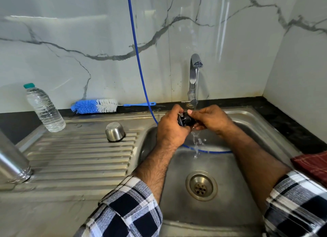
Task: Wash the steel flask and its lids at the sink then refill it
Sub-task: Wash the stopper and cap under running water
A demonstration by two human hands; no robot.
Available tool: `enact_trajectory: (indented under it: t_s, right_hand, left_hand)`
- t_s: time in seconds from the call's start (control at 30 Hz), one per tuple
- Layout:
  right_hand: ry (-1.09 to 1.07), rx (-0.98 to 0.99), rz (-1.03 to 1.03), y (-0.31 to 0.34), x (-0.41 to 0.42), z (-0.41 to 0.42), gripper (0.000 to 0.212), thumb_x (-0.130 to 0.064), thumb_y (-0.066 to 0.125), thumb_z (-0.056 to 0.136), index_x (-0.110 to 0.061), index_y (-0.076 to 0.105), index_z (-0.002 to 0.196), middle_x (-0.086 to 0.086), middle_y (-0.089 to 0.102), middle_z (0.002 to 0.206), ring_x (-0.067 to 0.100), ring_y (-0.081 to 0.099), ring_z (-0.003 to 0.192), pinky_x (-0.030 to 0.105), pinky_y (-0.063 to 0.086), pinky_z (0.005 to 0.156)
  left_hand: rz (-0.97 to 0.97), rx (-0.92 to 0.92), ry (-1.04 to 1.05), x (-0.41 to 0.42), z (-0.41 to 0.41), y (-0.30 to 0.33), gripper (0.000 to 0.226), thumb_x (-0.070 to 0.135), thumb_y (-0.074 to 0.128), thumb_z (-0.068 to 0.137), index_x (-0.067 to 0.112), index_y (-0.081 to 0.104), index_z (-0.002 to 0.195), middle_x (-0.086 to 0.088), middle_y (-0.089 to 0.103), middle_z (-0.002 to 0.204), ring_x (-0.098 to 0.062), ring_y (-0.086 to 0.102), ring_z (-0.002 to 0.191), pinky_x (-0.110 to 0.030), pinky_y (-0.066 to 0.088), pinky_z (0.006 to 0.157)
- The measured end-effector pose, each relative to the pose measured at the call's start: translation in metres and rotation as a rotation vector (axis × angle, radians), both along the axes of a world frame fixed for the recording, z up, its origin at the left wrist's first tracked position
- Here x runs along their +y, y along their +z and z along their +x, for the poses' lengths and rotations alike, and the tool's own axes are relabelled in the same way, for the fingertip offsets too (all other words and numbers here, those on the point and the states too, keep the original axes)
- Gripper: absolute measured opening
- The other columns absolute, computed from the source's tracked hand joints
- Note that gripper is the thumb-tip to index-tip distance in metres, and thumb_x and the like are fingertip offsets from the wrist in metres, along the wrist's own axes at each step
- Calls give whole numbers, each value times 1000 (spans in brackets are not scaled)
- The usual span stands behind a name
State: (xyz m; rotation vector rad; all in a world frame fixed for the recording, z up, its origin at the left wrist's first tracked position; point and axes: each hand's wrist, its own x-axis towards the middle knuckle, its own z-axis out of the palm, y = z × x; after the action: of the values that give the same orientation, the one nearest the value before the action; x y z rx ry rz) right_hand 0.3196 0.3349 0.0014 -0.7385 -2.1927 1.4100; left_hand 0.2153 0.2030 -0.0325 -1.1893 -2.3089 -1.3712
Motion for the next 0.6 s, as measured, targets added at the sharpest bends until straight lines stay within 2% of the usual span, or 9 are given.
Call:
enact_trajectory:
  t_s: [0.07,0.13,0.17,0.23,0.33,0.47,0.53,0.6]
  right_hand:
    - [-19,-17,115,-2,-1,-3,40,-46,66,102,-9,79,94,10,79,75,28,79,74,44,66,80]
    - [-47,-62,312,-5,-7,-7,45,-43,53,110,-9,75,89,12,76,74,30,75,72,46,64,76]
    - [-62,-86,392,-6,-10,-9,47,-41,48,112,-9,73,89,13,74,76,30,74,73,45,62,74]
    - [-104,-92,424,-7,-10,-12,45,-36,43,113,-9,69,90,14,73,80,30,71,74,39,58,68]
    - [-182,-55,309,-6,-3,-12,39,-30,46,113,-9,70,91,12,71,79,25,67,69,33,51,61]
    - [-221,98,9,-5,4,-8,36,-35,59,108,-12,73,83,3,66,61,11,58,49,28,46,54]
    - [-202,145,-101,-4,3,-6,34,-45,67,102,-14,77,91,3,72,67,13,64,56,29,51,54]
    - [-176,159,-102,-5,0,-5,35,-49,70,99,-15,78,94,7,78,74,21,70,59,32,57,57]
  left_hand:
    - [-5,-3,12,0,0,1,44,21,91,72,28,62,104,8,71,92,-18,68,81,-31,56,64]
    - [13,-2,21,0,0,1,40,18,89,72,26,64,101,7,72,90,-18,67,79,-30,54,64]
    - [26,-8,21,0,0,2,38,16,89,72,26,64,99,7,72,88,-18,67,78,-30,55,63]
    - [47,-55,7,2,-1,1,38,15,91,71,26,64,96,7,71,87,-17,66,76,-30,55,63]
    - [107,-162,-46,7,0,2,46,26,100,66,28,61,90,7,73,87,-17,69,78,-27,55,64]
    - [152,-343,-77,15,-3,-6,49,33,101,66,31,59,92,5,78,93,-14,74,82,-33,64,75]
    - [122,-426,-109,17,-1,-12,55,42,98,69,40,54,102,4,79,100,-17,77,88,-44,67,79]
    - [49,-405,-135,18,4,-15,60,46,95,74,45,48,111,2,78,103,-20,77,86,-45,67,76]
